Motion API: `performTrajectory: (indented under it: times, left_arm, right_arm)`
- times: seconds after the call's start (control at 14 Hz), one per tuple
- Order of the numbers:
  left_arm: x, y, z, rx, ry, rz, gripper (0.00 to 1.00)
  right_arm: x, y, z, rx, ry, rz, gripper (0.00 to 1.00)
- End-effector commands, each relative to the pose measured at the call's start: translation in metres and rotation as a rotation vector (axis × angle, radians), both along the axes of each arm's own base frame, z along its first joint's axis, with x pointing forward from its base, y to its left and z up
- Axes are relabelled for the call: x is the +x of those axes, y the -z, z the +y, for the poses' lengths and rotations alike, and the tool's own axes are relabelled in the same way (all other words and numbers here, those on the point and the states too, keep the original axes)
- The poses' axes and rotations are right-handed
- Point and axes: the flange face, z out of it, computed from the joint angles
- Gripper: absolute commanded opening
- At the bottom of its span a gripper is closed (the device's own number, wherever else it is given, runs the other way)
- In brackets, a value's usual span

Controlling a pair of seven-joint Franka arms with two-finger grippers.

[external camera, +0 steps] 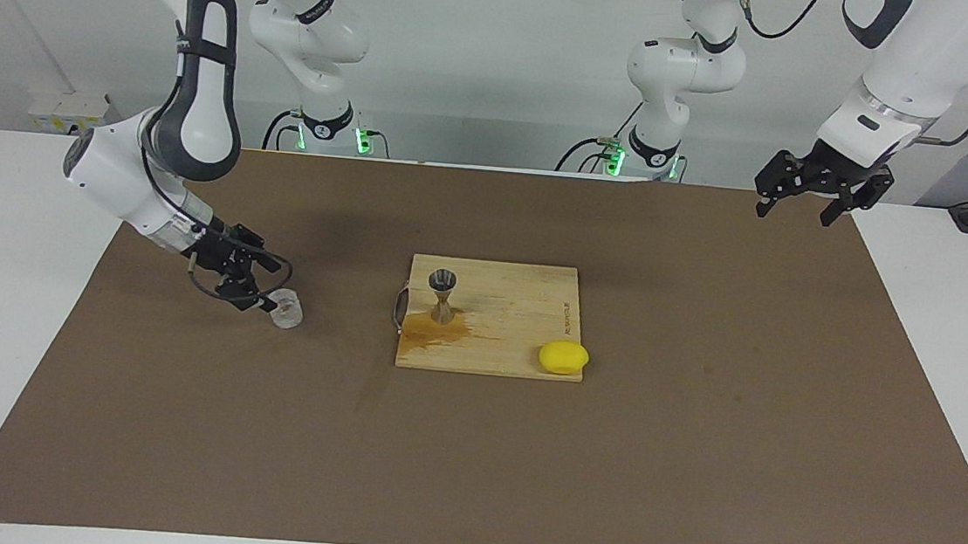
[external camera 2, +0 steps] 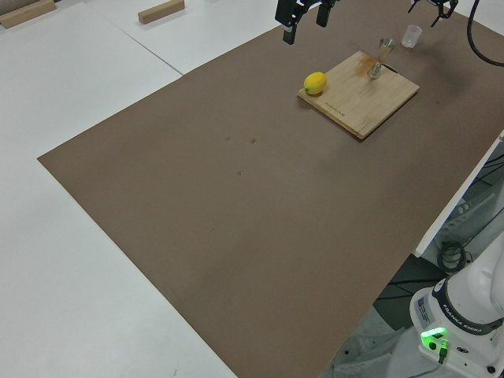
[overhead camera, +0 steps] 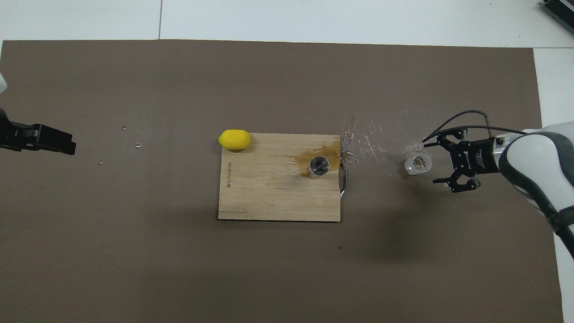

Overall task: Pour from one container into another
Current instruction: 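Open the right gripper to release the glass cup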

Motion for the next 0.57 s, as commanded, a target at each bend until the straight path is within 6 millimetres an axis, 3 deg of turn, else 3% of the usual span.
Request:
performTrajectory:
  times: [0.0,0.14,0.29,0.5]
  left_arm:
    - [-0.007,0.000,0.001,0.014,0.013,0.007,1.00]
    - [-0.007,0.000,0.001,0.014,0.010,0.007,1.00]
    - [-0.007,0.000,0.001,0.014,0.010,0.007,1.00]
    - [-0.008,0.000,0.001,0.014,0.011,0.008,1.00]
  right_arm:
    - [-0.007,-0.012,0.026,-0.184,-0.332,-0.054,1.00]
    - [-0.009,-0.030,0.052,-0.287,-0.567,-0.107,1.00]
    - [-0.007,-0.050,0.064,-0.363,-0.742,-0.163,1.00]
    - [-0.006,-0.116,0.055,-0.381,-0.887,-0.228,1.00]
